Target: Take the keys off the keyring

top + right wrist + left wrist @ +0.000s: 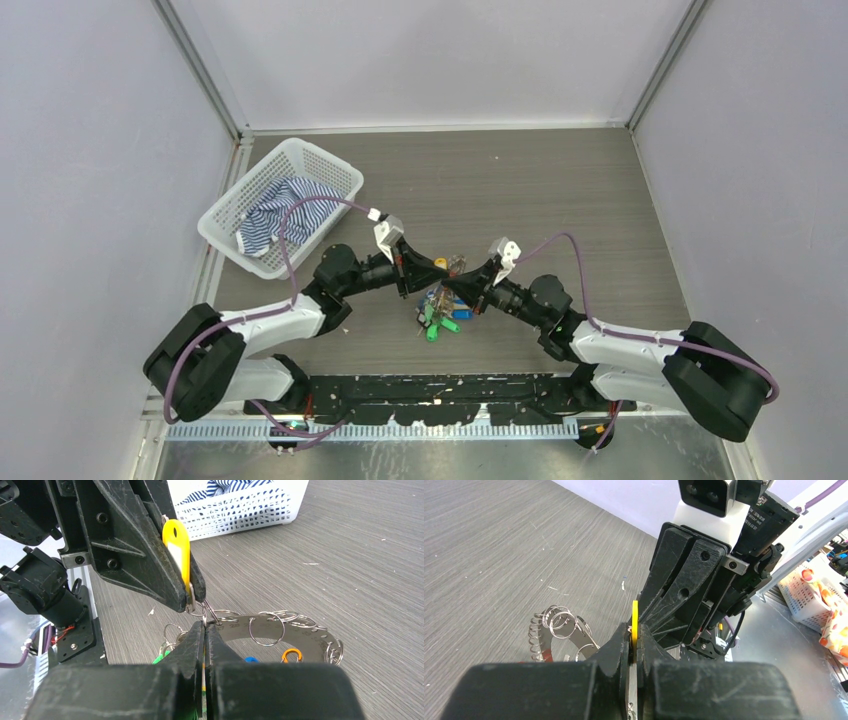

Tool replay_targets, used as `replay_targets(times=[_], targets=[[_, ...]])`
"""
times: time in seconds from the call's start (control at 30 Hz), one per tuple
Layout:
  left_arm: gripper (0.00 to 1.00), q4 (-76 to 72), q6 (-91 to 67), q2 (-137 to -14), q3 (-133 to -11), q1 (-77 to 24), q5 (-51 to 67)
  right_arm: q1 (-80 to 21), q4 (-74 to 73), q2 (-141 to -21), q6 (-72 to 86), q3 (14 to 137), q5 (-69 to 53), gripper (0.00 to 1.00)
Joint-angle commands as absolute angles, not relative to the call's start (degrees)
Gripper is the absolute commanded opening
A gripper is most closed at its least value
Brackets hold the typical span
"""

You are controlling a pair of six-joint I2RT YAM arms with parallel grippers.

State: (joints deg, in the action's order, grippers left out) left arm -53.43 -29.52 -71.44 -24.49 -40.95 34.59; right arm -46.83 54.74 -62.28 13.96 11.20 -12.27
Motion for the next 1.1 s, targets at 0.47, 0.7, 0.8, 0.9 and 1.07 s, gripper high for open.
replay_targets(times=[0.47, 0.7, 0.8, 0.9, 1.07], targets=[[0.0, -61.8, -33.0, -73.2, -26.6, -44.6, 37.8, -42.5, 56.9, -61.4, 19.2, 14.8, -11.7, 0.01], [0.0, -68.8, -38.0, -76.6, -25.2, -45.0, 38.2, -41.3, 58.7, -61.0, 20.6, 14.7, -11.5, 0.01], [0.0, -68.9, -38.9, -76.7, -24.6, -45.2, 37.8, -41.1, 59.3, -60.4, 21.0, 14.6, -11.4, 0.01], [0.0, -71.0, -40.7, -77.5, -23.6, -46.0, 36.6, -40.7, 59.6, -59.8, 21.4, 14.6, -10.8, 0.01], [0.0, -73.8, -42.7, -79.1, -21.8, -47.2, 35.1, -40.1, 59.7, -58.4, 21.8, 15.0, -10.1, 0.01]])
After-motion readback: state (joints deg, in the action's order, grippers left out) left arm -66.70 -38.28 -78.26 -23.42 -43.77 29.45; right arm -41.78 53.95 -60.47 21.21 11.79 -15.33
